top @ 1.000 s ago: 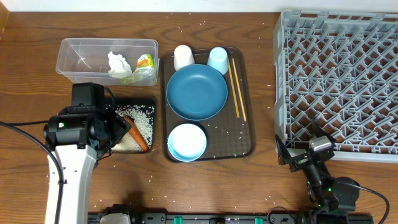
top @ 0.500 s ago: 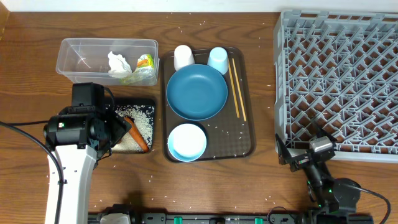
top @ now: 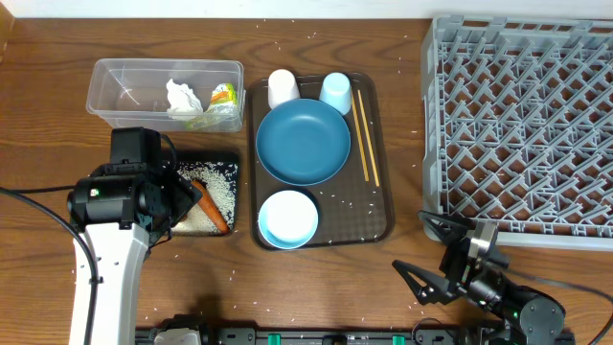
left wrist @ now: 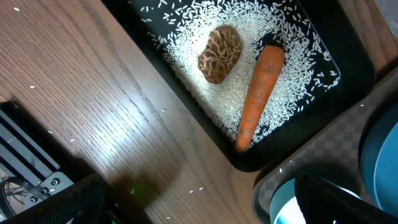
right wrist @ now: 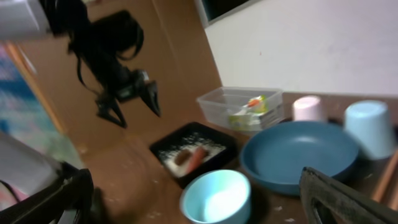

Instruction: Sort waste into correct bins and load items into the dishwasher rack

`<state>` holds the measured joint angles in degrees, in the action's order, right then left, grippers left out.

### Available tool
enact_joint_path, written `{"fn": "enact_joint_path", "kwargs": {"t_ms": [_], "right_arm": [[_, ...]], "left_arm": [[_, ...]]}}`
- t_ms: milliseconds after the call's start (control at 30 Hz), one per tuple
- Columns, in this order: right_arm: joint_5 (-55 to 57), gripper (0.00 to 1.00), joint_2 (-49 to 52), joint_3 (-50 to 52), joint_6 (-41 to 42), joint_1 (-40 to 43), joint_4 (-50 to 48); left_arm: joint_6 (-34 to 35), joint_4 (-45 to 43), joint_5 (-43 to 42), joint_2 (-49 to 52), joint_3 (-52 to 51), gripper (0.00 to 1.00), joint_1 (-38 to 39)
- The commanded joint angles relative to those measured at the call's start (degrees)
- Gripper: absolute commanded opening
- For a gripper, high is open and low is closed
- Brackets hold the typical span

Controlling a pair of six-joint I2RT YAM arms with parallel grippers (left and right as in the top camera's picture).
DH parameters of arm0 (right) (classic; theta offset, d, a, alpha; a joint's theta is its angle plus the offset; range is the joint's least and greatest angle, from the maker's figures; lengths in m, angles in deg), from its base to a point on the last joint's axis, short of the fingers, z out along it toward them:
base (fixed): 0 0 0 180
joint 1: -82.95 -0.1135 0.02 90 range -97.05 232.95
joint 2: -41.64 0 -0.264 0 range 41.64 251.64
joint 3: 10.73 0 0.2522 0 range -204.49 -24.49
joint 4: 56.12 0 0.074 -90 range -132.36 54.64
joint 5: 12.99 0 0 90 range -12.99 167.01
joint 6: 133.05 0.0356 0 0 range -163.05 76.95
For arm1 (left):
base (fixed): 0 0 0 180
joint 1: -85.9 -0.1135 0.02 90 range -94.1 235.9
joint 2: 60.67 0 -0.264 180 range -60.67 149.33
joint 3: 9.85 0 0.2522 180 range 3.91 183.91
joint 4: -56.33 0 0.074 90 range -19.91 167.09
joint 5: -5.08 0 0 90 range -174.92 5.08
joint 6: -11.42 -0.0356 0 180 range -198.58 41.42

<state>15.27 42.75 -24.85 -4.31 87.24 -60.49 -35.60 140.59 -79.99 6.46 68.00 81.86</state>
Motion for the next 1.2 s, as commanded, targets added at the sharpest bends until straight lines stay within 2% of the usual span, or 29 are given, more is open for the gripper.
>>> {"fn": "enact_joint_path", "kwargs": {"t_ms": [0, 167, 333, 467, 633, 800, 1033, 1167], "right_arm": [[0.15, 0.99, -0.09, 0.04, 14.84, 1.29, -3.74], [0.98, 0.99, -0.09, -1.46, 21.16, 1.29, -16.55], [6.12, 0.99, 0.92, -7.96, 20.70, 1.31, -13.25], [11.08, 0.99, 5.79, -14.93, 16.87, 1.31, -10.45], [13.40, 0.99, 19.82, -25.29, 11.06, 1.29, -7.78], [7.72, 0.99, 38.93, -38.14, 6.23, -0.26, -7.78], [-2.69, 0.99, 60.04, -56.22, 0.09, -8.74, -7.56], [-0.42, 0.99, 66.75, -63.65, -8.20, -14.88, 0.94]], "left_arm": [[-0.96, 0.17, 1.14, 0.31, -0.02, 0.98, -0.20], [-0.96, 0.17, 1.11, 0.31, -0.02, 0.98, -0.20], [-0.96, 0.17, 1.14, 0.31, -0.02, 0.98, -0.20], [-0.96, 0.17, 1.14, 0.31, -0.02, 0.98, -0.20], [-0.96, 0.17, 1.11, 0.31, -0.02, 0.98, -0.20], [-0.96, 0.17, 1.11, 0.31, -0.02, 0.98, -0.20], [-0.96, 0.17, 1.14, 0.31, -0.02, 0.98, -0.20], [-0.96, 0.17, 1.14, 0.31, -0.02, 0.98, -0.20]]}}
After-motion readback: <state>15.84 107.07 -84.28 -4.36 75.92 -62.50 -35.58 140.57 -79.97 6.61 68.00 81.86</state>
